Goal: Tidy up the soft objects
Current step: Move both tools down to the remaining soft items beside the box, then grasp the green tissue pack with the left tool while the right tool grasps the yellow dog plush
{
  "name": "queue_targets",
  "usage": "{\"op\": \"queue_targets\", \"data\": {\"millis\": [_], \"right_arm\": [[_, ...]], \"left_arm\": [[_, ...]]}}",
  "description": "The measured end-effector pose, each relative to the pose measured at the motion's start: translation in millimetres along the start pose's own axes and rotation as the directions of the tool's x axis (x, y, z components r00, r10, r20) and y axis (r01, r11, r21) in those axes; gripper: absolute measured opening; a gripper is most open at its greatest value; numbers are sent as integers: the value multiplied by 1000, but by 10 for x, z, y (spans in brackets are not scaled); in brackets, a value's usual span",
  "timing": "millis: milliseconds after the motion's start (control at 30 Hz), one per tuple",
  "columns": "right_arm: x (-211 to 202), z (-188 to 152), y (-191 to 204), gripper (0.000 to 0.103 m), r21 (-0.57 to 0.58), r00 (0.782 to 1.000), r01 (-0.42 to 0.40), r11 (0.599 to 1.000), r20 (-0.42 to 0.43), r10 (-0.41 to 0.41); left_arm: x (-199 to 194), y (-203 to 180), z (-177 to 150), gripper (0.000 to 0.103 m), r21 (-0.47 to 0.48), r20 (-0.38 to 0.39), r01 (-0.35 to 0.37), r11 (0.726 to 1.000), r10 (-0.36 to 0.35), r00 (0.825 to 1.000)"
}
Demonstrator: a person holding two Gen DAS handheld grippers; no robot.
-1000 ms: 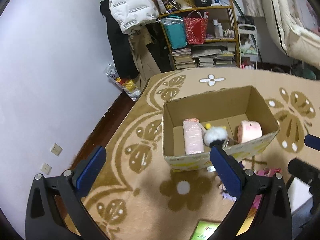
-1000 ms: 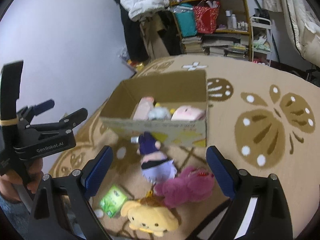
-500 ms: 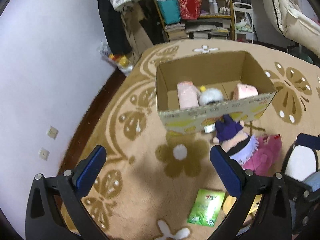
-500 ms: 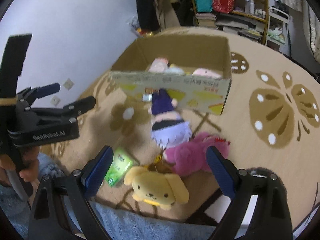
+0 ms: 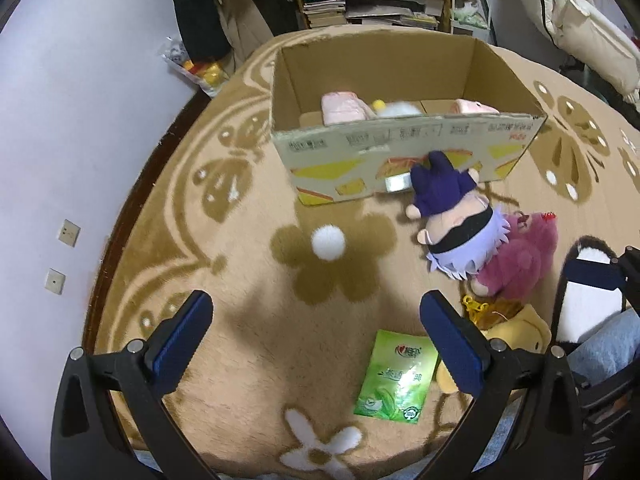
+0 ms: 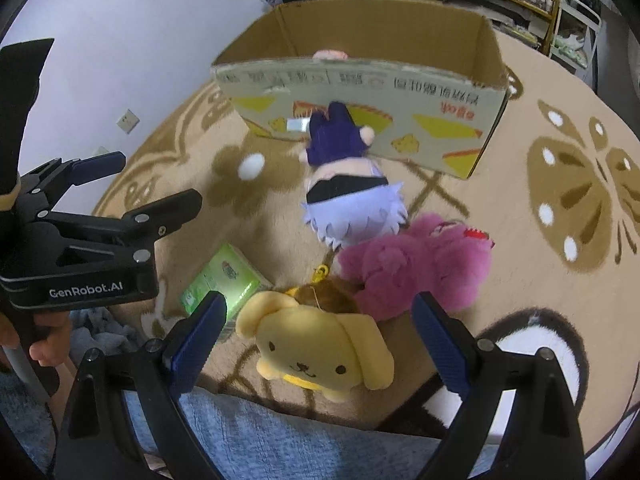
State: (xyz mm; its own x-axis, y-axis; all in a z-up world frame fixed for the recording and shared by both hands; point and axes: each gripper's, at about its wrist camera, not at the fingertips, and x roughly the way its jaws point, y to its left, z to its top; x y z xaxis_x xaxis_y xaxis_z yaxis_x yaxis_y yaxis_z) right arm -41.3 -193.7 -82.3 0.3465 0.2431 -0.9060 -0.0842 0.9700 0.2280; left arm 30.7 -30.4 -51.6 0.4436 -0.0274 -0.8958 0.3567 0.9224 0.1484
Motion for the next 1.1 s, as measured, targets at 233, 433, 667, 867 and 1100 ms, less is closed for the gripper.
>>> {"op": "queue_targets", "data": {"millis": [233,433,667,867,1100], "right_arm": [[141,-21,33,98,-14,998,8,1000,-58,-9],[329,1,55,98,-27,994,10,1000,-109,-13],[490,-12,160,98,-70,986,28,997,-162,-39],[603,-21,143,98,-58,978,28,998,-203,-40],[706,-43,175,98,-73,970,30,997,-239,-46]], "left_arm": [[131,-58,-106,102,-1,-41,30,1000,-30,999],[239,-124,-150,102,22,-103,46,999,-43,994],[334,-182,-189,102,46,-140,46,998,-39,989],[416,-215,-199,102,54,-173,60,997,-49,984],[571,-262,-242,102,71,-232,49,996,-31,972]]}}
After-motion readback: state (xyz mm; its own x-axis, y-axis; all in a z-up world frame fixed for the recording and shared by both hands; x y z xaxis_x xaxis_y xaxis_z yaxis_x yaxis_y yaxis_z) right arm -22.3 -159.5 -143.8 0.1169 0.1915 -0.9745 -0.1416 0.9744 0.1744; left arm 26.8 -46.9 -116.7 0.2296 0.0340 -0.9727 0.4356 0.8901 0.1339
